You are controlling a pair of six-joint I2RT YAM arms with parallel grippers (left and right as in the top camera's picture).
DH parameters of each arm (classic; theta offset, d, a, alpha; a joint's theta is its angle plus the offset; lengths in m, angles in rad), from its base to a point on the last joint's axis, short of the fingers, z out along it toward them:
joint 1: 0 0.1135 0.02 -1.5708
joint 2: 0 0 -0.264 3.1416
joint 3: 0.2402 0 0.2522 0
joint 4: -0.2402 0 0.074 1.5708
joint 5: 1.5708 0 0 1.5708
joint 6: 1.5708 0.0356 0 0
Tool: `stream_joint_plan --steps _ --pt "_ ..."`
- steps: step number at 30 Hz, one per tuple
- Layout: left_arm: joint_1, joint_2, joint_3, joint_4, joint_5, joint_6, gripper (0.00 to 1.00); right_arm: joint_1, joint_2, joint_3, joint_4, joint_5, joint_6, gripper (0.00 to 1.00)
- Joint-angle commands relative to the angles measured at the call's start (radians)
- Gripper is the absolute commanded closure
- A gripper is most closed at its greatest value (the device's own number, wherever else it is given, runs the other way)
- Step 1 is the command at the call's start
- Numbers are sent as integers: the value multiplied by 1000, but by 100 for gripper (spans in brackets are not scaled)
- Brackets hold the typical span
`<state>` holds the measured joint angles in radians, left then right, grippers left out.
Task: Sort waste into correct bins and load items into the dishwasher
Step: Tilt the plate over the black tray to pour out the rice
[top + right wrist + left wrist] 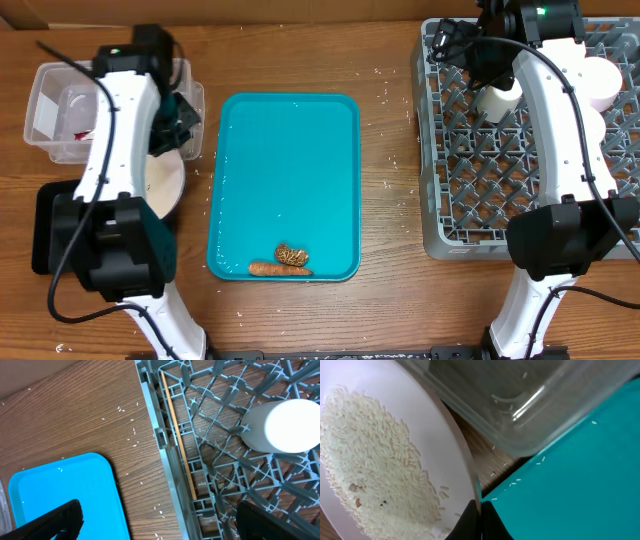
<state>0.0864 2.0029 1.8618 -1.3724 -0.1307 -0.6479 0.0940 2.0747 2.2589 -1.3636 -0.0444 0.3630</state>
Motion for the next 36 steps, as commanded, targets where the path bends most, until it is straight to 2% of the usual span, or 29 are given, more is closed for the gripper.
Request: stream_joint_plan --steps 1,12,28,36 --pt "68 -41 26 -1 100 57 96 4 -15 20 3 10 1 0" --pt "225 -41 26 5 264 134 96 4 -15 20 3 10 1 0" --pt "311 -41 26 -18 401 211 96 4 -15 20 3 10 1 0" --pt "399 -41 26 -25 582 286 96 4 -15 20 3 10 1 0"
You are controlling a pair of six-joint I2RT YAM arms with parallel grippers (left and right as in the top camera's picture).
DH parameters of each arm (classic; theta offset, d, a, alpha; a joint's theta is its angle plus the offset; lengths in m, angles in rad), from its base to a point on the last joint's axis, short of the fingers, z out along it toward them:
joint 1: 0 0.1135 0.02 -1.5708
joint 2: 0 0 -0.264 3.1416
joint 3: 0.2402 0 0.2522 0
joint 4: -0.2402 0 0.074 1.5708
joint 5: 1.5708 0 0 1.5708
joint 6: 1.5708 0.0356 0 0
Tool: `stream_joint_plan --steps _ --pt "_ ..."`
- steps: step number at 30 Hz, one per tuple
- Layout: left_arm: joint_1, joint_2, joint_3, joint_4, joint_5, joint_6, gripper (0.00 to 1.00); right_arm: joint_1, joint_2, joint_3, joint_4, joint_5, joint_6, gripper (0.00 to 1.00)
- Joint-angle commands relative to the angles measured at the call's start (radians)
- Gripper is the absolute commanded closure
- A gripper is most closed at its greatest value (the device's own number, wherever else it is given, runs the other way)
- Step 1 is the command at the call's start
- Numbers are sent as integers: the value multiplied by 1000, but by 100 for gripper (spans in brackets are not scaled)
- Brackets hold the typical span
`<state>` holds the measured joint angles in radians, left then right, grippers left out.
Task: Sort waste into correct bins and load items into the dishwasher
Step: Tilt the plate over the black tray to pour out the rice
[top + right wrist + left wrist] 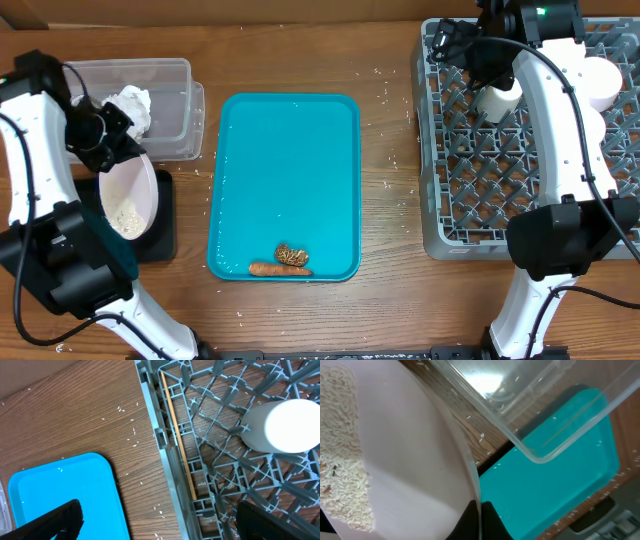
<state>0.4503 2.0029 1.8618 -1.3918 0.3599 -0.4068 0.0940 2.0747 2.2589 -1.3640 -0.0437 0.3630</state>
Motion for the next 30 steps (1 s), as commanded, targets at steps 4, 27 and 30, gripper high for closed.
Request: stream_joint_plan --steps 4,27,30 --pt "68 -41 26 -27 138 80 96 4 -15 20 3 9 1 0" --pt "235 -41 25 -84 435 266 96 4 -15 20 3 9 1 0" --pt "272 -41 25 -105 475 292 96 4 -15 20 3 9 1 0"
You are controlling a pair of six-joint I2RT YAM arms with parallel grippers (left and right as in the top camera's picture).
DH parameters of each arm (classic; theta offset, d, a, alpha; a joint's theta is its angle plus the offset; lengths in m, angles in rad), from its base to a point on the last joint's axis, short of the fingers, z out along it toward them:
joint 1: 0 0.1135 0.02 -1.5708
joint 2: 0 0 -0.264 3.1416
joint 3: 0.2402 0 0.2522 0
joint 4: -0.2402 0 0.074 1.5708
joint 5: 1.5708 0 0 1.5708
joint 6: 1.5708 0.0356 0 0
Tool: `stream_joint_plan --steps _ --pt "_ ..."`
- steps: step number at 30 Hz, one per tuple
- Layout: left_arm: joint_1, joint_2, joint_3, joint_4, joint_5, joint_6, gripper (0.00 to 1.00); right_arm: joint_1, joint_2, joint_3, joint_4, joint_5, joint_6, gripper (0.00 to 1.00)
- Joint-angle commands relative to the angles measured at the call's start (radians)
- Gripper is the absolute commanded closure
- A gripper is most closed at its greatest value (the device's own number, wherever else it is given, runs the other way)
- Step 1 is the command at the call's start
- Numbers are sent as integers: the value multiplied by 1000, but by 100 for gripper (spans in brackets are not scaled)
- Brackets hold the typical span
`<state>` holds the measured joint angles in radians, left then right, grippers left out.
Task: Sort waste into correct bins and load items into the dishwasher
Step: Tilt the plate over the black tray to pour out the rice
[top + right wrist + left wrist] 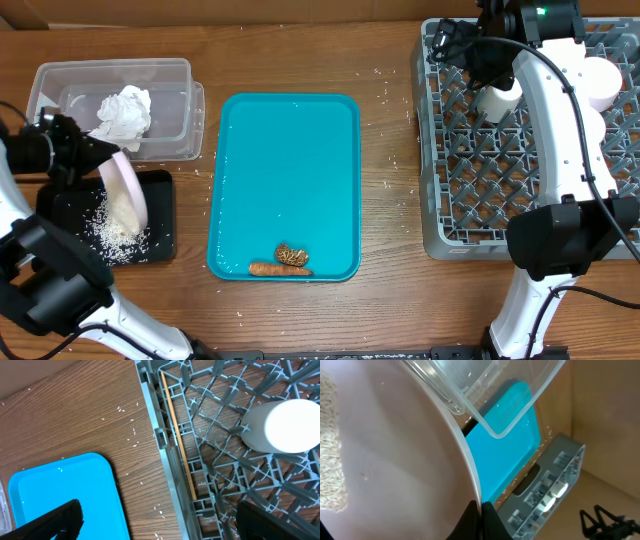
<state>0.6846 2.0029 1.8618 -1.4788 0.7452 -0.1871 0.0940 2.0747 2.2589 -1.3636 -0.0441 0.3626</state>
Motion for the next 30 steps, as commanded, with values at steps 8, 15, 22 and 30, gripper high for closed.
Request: stream_joint_plan --steps 8,15,22,30 --pt "87 -41 24 -79 197 192 96 4 -15 20 3 9 2 0" --pt "96 -37 23 -36 160 130 96 4 -15 20 3 9 2 0" --pt "102 -33 21 -63 198 150 96 4 -15 20 3 9 2 0" --pt "108 -33 19 -66 305 217 96 4 -15 20 3 9 2 0"
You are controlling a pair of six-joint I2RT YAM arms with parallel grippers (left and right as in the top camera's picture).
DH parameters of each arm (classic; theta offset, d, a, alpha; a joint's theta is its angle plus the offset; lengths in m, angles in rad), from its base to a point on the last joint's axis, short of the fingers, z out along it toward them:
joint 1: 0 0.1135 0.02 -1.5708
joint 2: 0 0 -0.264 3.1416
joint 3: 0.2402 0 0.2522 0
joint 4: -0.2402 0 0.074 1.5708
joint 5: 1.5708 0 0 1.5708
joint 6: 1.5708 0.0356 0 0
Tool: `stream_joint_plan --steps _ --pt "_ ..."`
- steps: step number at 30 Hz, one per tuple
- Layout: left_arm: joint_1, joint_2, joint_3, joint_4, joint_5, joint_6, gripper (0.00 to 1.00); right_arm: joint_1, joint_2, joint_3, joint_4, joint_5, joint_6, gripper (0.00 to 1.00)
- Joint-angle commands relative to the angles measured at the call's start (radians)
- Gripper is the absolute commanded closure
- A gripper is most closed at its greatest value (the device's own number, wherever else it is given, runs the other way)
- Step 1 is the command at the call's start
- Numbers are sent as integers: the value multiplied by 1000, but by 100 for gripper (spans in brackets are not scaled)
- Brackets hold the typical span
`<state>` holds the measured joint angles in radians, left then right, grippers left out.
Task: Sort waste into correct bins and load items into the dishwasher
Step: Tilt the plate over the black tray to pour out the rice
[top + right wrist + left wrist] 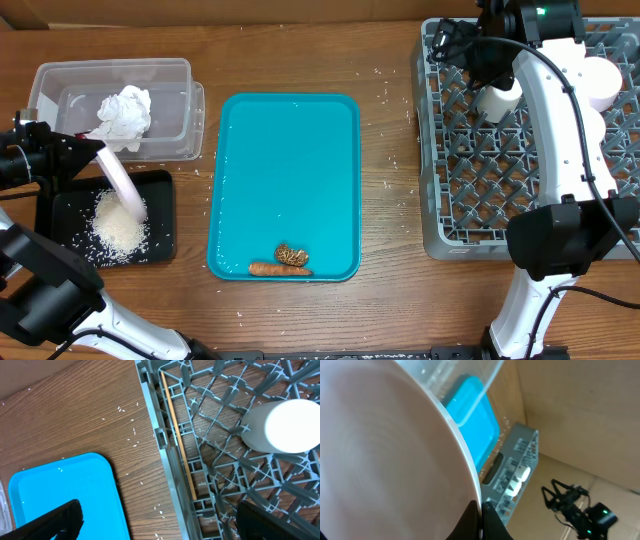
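Observation:
My left gripper (pixel 481 510) is shut on the rim of a pale pink plate (pixel 118 182), held on edge over the black bin (pixel 60 205). A heap of rice (pixel 120 231) lies in that bin below the plate. The plate's inner face (pixel 385 455) fills the left wrist view and looks bare. Two brown food scraps (pixel 282 262) lie at the near end of the teal tray (pixel 285 150). My right gripper (pixel 155 520) hangs open over the left edge of the grey dishwasher rack (pixel 530 170), above a white cup (pixel 282 425) and a wooden chopstick (pixel 177 440).
A clear plastic bin (pixel 170 110) with crumpled white paper (pixel 122 105) stands at the back left. More white dishes (pixel 600 80) sit at the rack's far right. Loose rice grains dot the wooden table (pixel 385 290).
The left gripper has tipped the plate steeper, to stand on edge. The rice that clung to the plate now lies heaped in the black bin. The right arm has not moved.
The plate, full of rice, was held flat near the clear bin. Then it was over the black bin, tilted. A second ago rice lay scattered in the bin with some left on the plate. Now the plate is bare and the heap larger.

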<state>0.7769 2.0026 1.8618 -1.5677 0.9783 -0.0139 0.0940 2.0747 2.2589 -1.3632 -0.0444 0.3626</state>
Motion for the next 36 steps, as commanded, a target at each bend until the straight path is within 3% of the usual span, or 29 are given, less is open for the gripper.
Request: stream_joint_plan --steps 1,20,24,30,36 --pt "17 -33 19 43 55 24 96 4 -15 20 3 10 2 0" --pt "26 -28 18 1 14 -17 96 4 -15 20 3 10 2 0" --pt "26 -28 18 21 -107 -96 96 4 -15 20 3 10 2 0" --pt "1 -28 19 -73 -61 -5 96 4 -15 20 3 10 2 0" --pt "-49 -34 19 -122 -61 -4 96 4 -15 20 3 10 2 0"
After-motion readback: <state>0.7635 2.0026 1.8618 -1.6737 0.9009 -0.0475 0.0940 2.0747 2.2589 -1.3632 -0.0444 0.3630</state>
